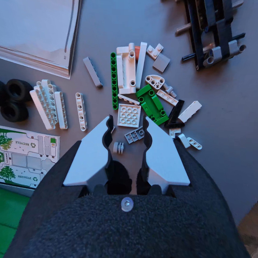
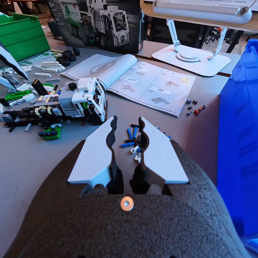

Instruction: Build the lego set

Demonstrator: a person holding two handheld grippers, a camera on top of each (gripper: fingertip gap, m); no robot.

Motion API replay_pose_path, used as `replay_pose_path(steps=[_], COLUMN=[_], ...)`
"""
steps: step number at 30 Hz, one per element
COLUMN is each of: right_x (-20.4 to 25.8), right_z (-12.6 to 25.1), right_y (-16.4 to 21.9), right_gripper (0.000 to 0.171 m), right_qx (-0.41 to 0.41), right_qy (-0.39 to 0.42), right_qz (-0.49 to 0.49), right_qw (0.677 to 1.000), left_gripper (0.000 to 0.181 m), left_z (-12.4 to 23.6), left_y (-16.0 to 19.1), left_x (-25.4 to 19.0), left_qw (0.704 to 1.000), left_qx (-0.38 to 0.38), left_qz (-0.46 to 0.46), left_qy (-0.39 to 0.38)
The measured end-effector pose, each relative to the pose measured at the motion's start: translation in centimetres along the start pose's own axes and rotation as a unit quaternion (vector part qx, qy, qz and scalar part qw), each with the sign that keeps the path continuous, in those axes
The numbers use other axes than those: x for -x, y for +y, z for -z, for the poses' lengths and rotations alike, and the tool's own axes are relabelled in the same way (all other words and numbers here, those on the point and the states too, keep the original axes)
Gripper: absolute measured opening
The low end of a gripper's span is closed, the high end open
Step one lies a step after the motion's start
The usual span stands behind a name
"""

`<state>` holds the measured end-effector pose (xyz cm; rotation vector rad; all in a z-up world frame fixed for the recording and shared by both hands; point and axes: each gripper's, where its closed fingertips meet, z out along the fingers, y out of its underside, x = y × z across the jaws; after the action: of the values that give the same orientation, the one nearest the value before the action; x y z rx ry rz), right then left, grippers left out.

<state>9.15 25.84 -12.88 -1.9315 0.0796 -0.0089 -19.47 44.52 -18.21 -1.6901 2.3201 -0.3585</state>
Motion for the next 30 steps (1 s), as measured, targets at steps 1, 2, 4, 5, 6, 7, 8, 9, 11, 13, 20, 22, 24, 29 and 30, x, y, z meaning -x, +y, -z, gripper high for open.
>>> replay_pose_path(steps=[1, 2, 4, 5, 6, 7, 8, 9, 11, 13, 20, 22, 24, 29, 30], right_x=[0.1, 0.1, 0.2, 0.3, 0.3, 0.5, 0.7, 0.8, 1.3, 2.6, 14.4, 17.3, 19.3, 21.6, 21.7], right_z=[0.0, 0.0, -0.1, -0.1, -0.2, -0.2, -0.2, -0.1, -0.1, 0.1, 1.4, 1.6, 1.6, 2.4, 2.8], right_y=[0.0, 0.0, 0.1, 0.1, 0.1, 0.1, 0.0, -0.2, -0.4, -1.4, -7.4, -8.9, -8.9, -5.9, -5.4], right_gripper=[0.03, 0.03, 0.03, 0.03, 0.03, 0.029, 0.029, 0.029, 0.028, 0.026, 0.02, 0.019, 0.019, 0.011, 0.005], right_qx=[0.0, 0.001, 0.004, 0.005, 0.005, 0.004, 0.001, -0.002, -0.009, -0.028, -0.066, -0.078, -0.055, 0.006, 0.006], right_qy=[-0.001, -0.001, -0.001, -0.001, -0.002, -0.005, -0.008, -0.012, -0.02, -0.051, -0.283, -0.341, -0.388, -0.448, -0.447], right_qz=[0.001, 0.003, 0.008, 0.011, 0.013, 0.014, 0.015, 0.017, 0.017, 0.015, 0.046, 0.032, 0.019, 0.019, 0.03], right_qw=[1.0, 1.0, 1.0, 1.0, 1.0, 1.0, 1.0, 1.0, 1.0, 0.998, 0.956, 0.936, 0.92, 0.894, 0.894], left_gripper=[0.035, 0.033, 0.026, 0.019, 0.003, 0.003, 0.003, 0.002, 0.002, 0.003, 0.003, 0.003, 0.003, 0.003, 0.003], left_z=[-0.2, -0.4, -0.8, -0.9, -0.9, -0.9, -0.7, -0.5, 0.2, 1.2, 6.1, 6.9, 6.9, 6.0, 5.9], left_y=[0.1, 0.2, 0.4, 0.3, 0.3, 0.5, 0.8, 0.8, 0.1, -1.2, -10.8, -13.2, -14.7, -16.3, -16.4], left_x=[-0.1, -0.3, -0.3, -0.5, -0.6, -0.3, -0.1, -0.2, -0.3, -0.9, -6.9, -10.1, -12.6, -16.5, -16.9], left_qw=[1.0, 1.0, 1.0, 1.0, 1.0, 1.0, 1.0, 1.0, 0.998, 0.99, 0.891, 0.865, 0.859, 0.87, 0.871], left_qx=[0.006, 0.008, 0.012, 0.007, 0.004, 0.006, 0.005, -0.005, -0.055, -0.118, -0.365, -0.387, -0.391, -0.381, -0.381], left_qz=[-0.003, -0.005, -0.009, -0.01, -0.01, -0.008, -0.002, 0.006, 0.033, 0.076, 0.198, 0.189, 0.162, 0.098, 0.097], left_qy=[0.006, 0.012, 0.013, 0.02, 0.022, 0.014, 0.006, 0.005, 0.005, 0.02, 0.183, 0.257, 0.289, 0.297, 0.295])
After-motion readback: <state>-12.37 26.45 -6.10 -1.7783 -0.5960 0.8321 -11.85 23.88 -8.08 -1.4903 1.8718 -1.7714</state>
